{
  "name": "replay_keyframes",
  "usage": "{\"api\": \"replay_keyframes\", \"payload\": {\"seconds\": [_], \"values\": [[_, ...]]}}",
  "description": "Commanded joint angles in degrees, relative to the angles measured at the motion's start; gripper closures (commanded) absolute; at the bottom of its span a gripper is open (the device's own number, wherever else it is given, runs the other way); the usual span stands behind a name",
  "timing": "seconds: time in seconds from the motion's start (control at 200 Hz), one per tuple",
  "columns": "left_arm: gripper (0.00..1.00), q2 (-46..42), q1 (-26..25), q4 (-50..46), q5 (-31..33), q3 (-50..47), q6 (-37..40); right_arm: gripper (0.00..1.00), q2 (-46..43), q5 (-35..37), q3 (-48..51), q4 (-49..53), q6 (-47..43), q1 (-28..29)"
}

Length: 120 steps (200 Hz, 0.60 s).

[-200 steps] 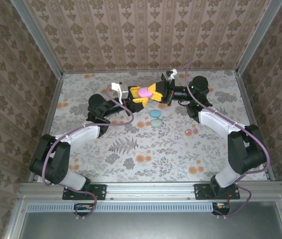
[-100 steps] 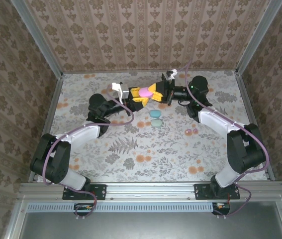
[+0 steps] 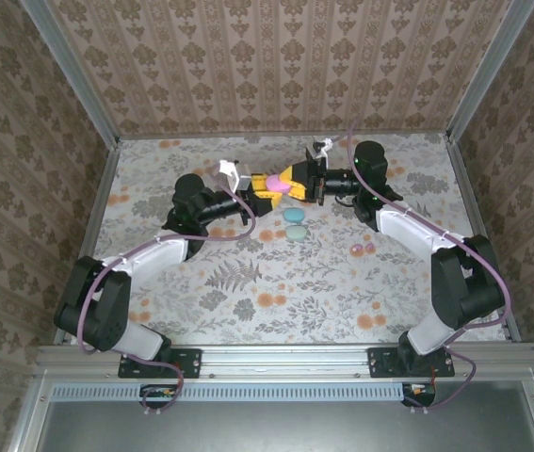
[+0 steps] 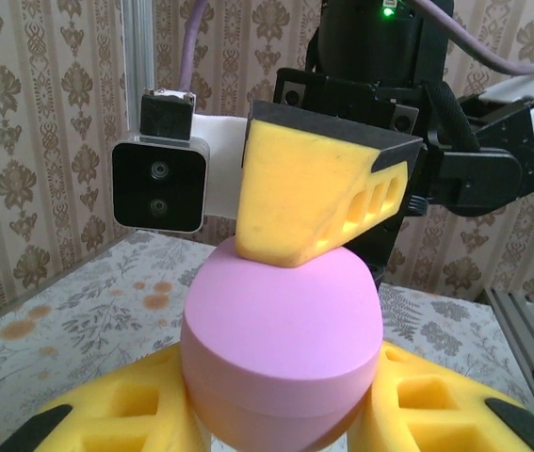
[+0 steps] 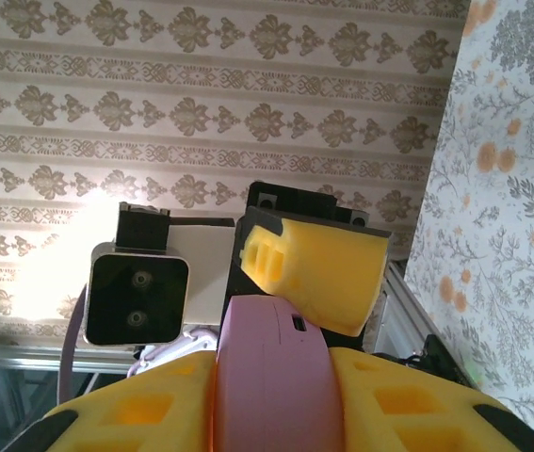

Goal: Insert the wireless bluetooth earbuds into the charging case

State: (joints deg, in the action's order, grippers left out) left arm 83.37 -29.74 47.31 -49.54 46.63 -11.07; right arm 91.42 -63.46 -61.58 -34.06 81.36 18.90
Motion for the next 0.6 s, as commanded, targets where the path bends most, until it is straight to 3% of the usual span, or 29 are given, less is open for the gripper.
{"api": "replay_keyframes", "payload": {"seconds": [0.0, 0.375, 0.51, 0.595], "values": [[0.68, -3.1, -0.7, -3.9, -1.2, 2.0, 4.4, 0.65, -1.7, -0.5, 0.1, 3.6, -2.6, -0.1], [0.70, -3.6, -0.6, -5.5, -1.2, 2.7, 5.0, 0.60, -2.6, -0.8, 1.3, 8.4, -6.1, -1.1], [0.69, -3.6, -0.6, -5.0, -0.8, 2.5, 4.5, 0.70, -2.7, -1.2, 1.5, 7.9, -6.1, -1.1], [0.64, -3.4, -0.6, -3.3, -0.7, 2.3, 3.5, 0.76, -2.6, -0.5, 1.9, 6.4, -5.0, -1.1]]}}
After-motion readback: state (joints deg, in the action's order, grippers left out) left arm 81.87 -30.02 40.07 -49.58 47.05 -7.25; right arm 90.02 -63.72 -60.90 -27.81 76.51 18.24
